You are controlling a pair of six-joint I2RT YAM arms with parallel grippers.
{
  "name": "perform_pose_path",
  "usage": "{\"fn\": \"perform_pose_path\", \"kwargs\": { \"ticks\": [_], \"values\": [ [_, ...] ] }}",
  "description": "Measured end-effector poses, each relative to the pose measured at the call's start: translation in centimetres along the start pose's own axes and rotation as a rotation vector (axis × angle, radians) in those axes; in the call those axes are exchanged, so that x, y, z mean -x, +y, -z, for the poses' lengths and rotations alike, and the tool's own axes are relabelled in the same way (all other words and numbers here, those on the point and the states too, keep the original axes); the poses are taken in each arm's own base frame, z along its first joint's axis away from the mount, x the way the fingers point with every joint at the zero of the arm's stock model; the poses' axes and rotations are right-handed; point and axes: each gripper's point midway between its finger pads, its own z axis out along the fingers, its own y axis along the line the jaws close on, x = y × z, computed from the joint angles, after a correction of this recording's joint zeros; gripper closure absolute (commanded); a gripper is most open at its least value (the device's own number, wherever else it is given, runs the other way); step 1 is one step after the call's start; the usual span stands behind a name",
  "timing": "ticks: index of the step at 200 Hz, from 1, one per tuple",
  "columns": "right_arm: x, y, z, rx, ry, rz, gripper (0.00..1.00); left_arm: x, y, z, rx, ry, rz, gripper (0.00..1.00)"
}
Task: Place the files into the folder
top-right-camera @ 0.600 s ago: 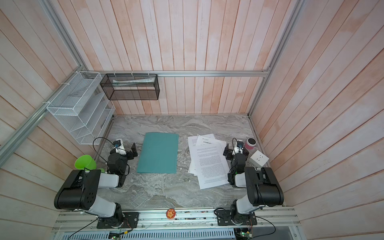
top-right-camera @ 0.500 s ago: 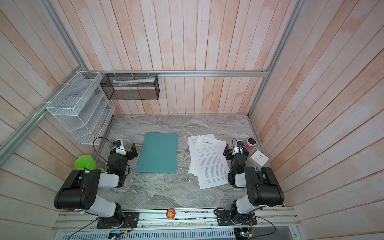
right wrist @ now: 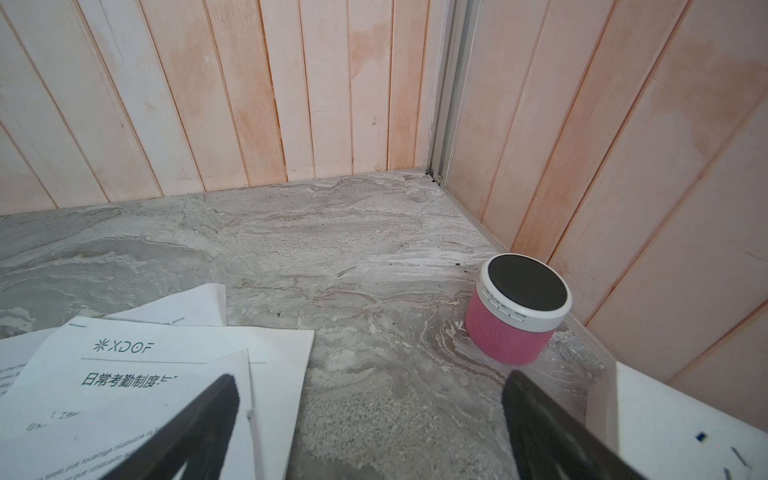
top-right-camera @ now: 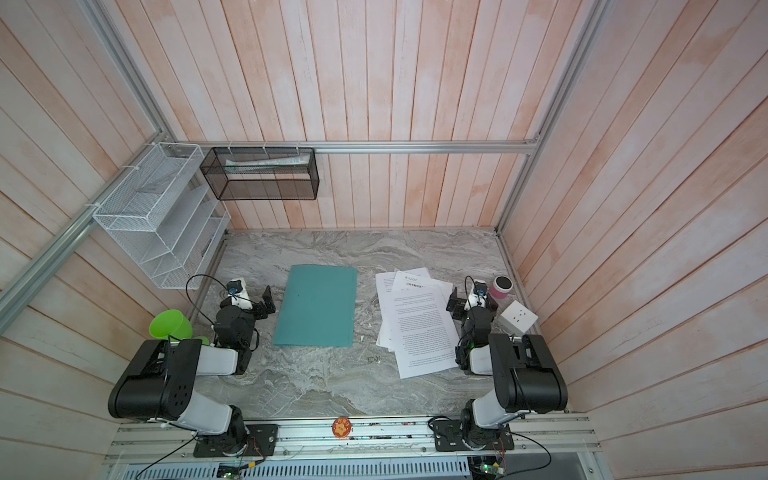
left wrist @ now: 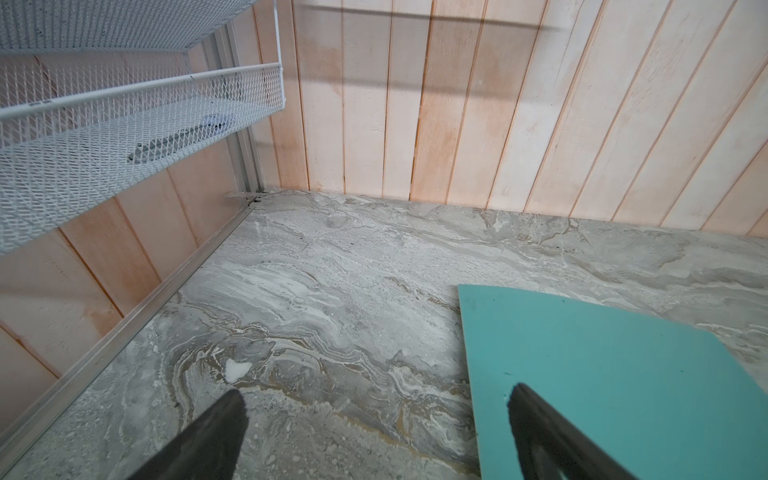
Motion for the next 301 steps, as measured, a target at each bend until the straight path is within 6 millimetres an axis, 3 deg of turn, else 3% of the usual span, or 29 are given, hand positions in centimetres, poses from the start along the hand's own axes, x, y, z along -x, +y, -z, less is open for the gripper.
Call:
{"fn": "perform_pose_path", "kwargs": {
  "ticks": [195, 212, 227, 242, 257, 276, 301],
  "values": [
    [0.0, 0.1, 0.0, 0.005, 0.000, 0.001, 0.02, 0.0, 0.0, 0.0, 0.015, 0.011, -0.010, 0.00],
    [0.0, 0.0, -0.2, -0.006, 0.017, 0.011, 0.02, 1.1, -0.8, -0.2, 0.004, 0.023, -0.030, 0.00],
    [1.7, 0.4, -1.5, -0.019, 0.033, 0.024, 0.02, 4.4, -1.7, -0.5, -0.003, -0.009, -0.018, 0.00],
    [5.6, 1.4, -2.9, -0.015, 0.004, 0.001, 0.02, 7.6, -2.0, -0.5, -0.002, -0.045, 0.041, 0.00],
    [9.4, 2.4, -3.2, 0.009, -0.033, -0.051, 0.02, 9.3, -2.1, -0.4, -0.009, -0.037, 0.119, 0.00],
    [12.2, 4.8, -2.2, 0.090, -0.047, -0.122, 0.02, 8.9, -3.0, -0.3, -0.046, 0.053, 0.216, 0.00],
    [11.9, 10.1, -0.5, 0.259, 0.039, -0.193, 0.03, 6.4, -4.9, 1.9, -0.138, 0.193, 0.355, 0.00]
  ]
}}
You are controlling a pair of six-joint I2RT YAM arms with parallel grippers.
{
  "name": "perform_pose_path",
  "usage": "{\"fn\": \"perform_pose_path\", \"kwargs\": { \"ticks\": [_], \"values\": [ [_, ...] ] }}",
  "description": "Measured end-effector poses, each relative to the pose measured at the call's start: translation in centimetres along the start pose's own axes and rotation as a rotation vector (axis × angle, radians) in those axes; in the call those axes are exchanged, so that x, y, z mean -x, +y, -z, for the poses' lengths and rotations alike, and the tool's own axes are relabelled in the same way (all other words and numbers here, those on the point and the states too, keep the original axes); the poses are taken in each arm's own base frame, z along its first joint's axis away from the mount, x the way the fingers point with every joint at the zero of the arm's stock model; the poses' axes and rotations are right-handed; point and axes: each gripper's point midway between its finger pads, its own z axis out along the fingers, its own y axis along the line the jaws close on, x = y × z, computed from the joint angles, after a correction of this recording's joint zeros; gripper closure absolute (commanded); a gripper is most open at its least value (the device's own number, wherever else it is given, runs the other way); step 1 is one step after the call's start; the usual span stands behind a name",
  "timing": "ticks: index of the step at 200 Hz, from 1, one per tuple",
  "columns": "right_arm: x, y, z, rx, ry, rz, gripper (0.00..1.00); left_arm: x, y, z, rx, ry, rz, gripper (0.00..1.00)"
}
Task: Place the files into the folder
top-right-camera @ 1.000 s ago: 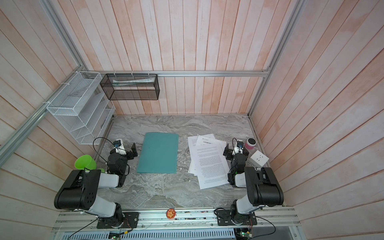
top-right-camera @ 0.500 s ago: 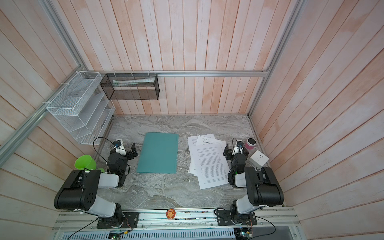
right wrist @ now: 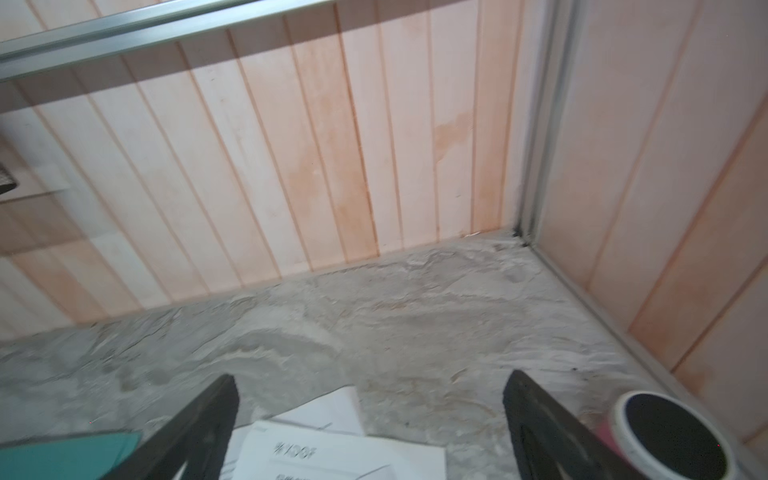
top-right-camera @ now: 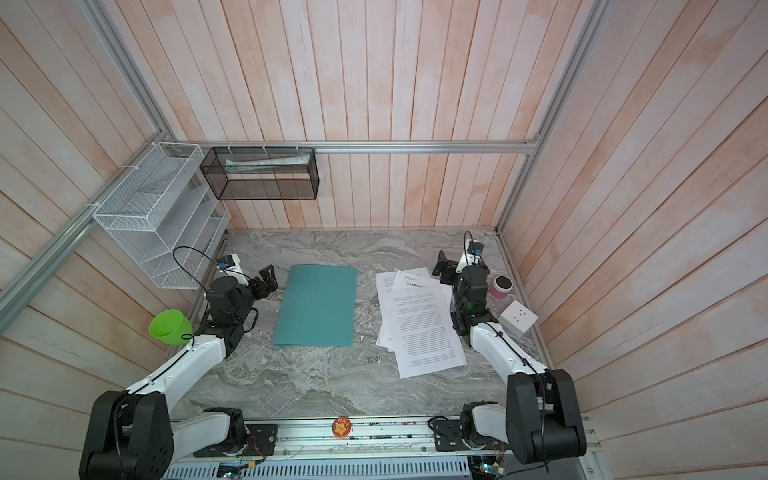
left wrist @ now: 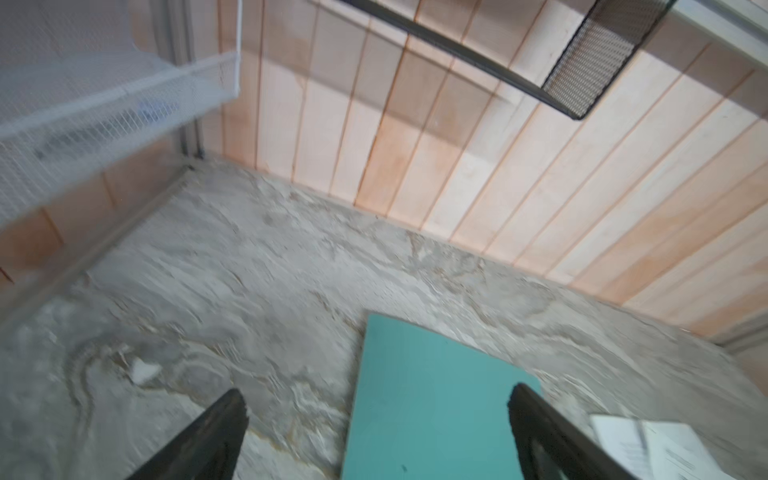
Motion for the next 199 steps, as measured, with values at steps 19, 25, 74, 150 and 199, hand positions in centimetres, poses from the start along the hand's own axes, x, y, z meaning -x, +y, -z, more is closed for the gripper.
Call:
{"fn": "perform_pose_path", "kwargs": {
  "ticks": [19, 25, 74, 150, 199],
  "values": [
    [-2.1, 4.3, 0.1, 0.150, 0.120, -0.082, 0.06, -2.2, -1.0, 2.3, -0.076, 0.070, 0.112, 0.00],
    [-2.6, 5.3, 0.2, 0.185, 0.146, -0.102, 0.07, -2.7, -1.2, 2.9, -0.094, 0.086, 0.143, 0.00],
    [-11.0, 16.0, 2.1, 0.547, 0.513, -0.278, 0.23, -7.9, -2.2, 6.2, -0.207, 0.249, 0.387, 0.04],
    [-19.4, 21.4, 4.4, 0.730, 0.842, -0.423, 0.35, -13.5, -1.5, 9.8, -0.216, 0.400, 0.596, 0.08],
    [-20.0, 22.4, 4.5, 0.771, 0.884, -0.480, 0.37, -18.5, 0.6, 10.0, -0.140, 0.488, 0.709, 0.10]
  ]
}}
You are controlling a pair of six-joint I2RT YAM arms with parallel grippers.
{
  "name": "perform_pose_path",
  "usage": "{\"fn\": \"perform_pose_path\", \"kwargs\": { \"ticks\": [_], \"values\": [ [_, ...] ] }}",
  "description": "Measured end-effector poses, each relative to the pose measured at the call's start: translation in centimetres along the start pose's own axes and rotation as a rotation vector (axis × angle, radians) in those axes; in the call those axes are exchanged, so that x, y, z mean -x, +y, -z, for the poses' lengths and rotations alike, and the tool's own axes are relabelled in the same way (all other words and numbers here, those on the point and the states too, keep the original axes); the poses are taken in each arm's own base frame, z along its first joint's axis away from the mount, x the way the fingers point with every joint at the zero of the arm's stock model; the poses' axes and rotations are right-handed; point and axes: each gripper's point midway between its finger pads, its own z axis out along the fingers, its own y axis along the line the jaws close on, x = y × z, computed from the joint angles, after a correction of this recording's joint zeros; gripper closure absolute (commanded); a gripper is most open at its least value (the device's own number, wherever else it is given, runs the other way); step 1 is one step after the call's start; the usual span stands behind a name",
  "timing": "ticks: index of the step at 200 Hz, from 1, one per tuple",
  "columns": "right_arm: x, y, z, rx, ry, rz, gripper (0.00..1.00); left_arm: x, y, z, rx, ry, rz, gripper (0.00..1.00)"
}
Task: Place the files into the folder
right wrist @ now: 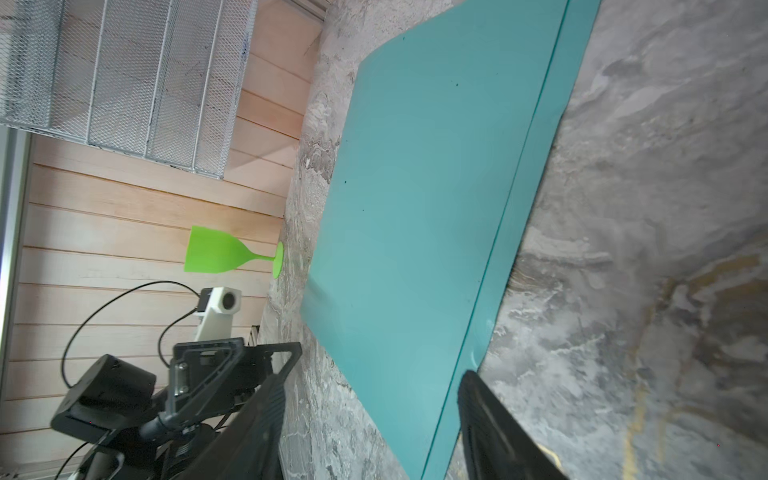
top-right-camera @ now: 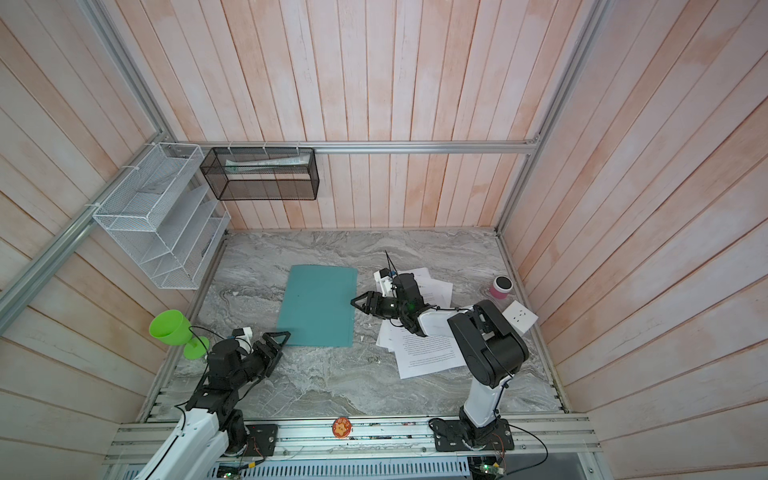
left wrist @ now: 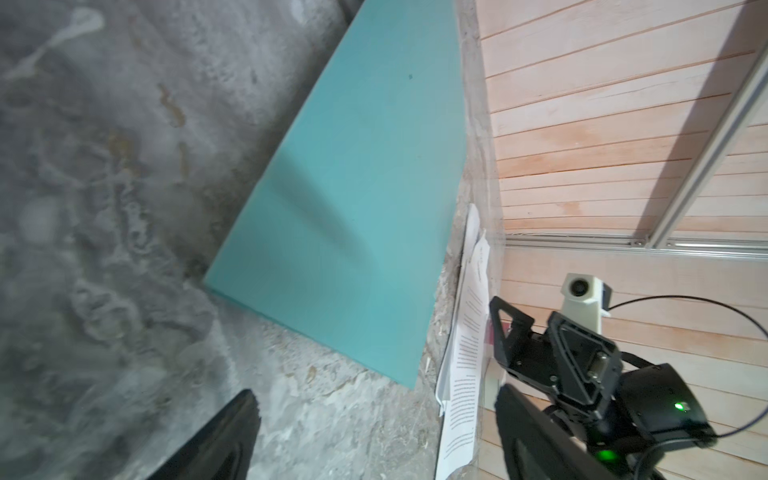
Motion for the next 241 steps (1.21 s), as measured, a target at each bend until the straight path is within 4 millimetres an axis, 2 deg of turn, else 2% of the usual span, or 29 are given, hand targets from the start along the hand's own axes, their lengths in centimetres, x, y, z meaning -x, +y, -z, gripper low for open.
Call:
{"fn": "perform_pose_path", "kwargs": {
  "ticks": [22, 64, 113, 137, 175, 241],
  "values": [
    [0.2, 0.4, -0.1, 0.019, -0.003, 0.002, 0.38, -0.2, 0.6, -0.2, 0.008, 0.004, 0.025, 0.10],
    [0.3, 0.3, -0.3, 0.030, -0.005, -0.013, 0.40, 0.3, 0.2, -0.5, -0.022, -0.015, 0.039, 0.13],
    [0.2, 0.0, -0.6, 0.032, -0.006, -0.029, 0.41, 1.7, -2.1, -0.4, -0.111, -0.077, 0.038, 0.19],
    [0.2, -0.2, -0.7, 0.033, -0.005, -0.031, 0.42, 2.1, -2.5, -0.3, -0.127, -0.095, 0.039, 0.20],
    [-0.1, -0.7, -0.9, 0.027, 0.003, -0.042, 0.42, 2.1, -2.5, -0.3, -0.124, -0.095, 0.040, 0.20],
    [-0.5, -1.6, -1.3, 0.016, 0.015, -0.063, 0.43, 1.9, -1.1, -0.5, -0.070, -0.090, 0.053, 0.20]
  ]
}}
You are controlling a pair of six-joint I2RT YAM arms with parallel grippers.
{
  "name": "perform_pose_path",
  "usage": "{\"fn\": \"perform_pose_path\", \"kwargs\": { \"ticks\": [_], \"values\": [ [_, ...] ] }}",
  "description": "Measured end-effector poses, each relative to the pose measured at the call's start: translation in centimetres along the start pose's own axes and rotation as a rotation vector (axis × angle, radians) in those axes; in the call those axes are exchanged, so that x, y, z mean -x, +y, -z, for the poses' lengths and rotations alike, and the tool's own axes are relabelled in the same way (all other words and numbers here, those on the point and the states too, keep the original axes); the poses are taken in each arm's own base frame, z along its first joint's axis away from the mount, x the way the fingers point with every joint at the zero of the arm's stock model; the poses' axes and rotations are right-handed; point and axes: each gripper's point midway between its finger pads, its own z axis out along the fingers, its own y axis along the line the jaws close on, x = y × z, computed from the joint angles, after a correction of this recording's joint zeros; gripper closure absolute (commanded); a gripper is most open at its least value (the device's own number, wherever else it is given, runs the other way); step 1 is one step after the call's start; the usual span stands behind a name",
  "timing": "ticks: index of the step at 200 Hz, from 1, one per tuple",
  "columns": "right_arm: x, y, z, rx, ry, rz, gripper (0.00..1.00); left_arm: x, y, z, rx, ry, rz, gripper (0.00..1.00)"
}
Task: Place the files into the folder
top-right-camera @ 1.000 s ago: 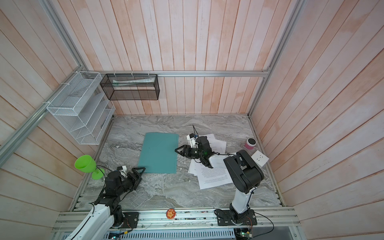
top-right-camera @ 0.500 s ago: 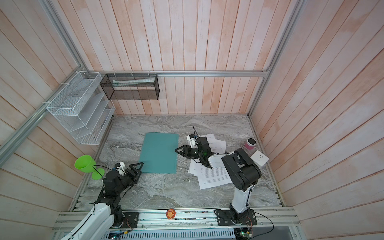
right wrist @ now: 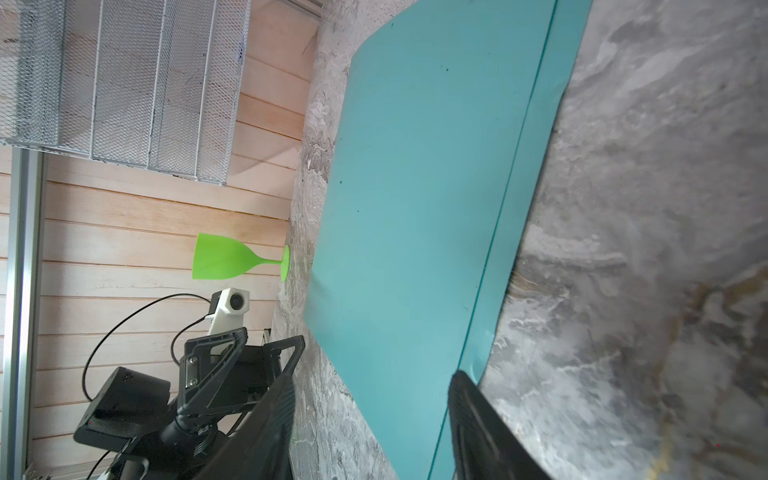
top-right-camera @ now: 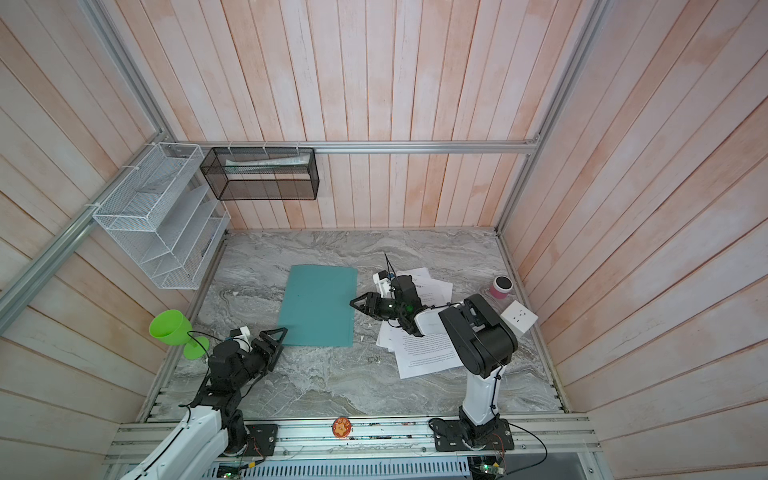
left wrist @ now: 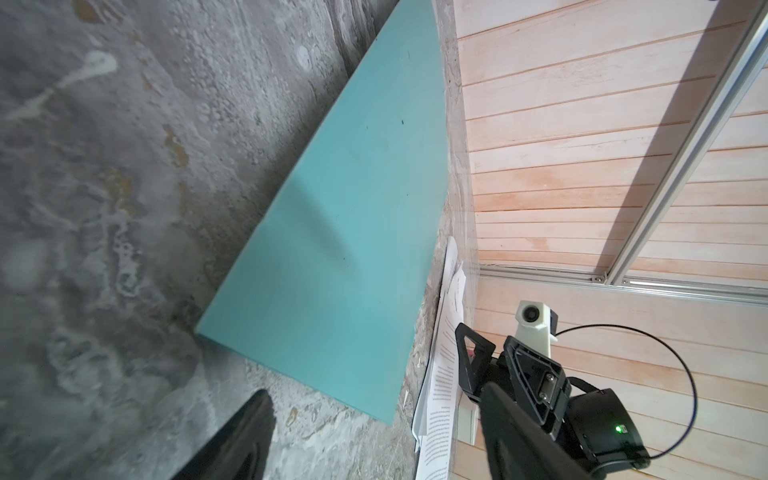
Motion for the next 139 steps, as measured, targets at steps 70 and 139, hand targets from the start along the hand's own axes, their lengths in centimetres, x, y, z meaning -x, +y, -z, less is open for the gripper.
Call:
{"fn": "perform_pose_path", "kwargs": {
  "ticks": [70, 139],
  "values": [
    [-0.1, -0.3, -0.3, 0.002, 0.011, -0.004, 0.43, -0.2, 1.7, -0.5, 0.066, 0.014, 0.025, 0.20],
    [-0.3, -0.5, -0.5, 0.009, 0.019, -0.009, 0.44, -0.3, 2.0, -1.2, 0.072, 0.023, 0.024, 0.21]
  ]
}}
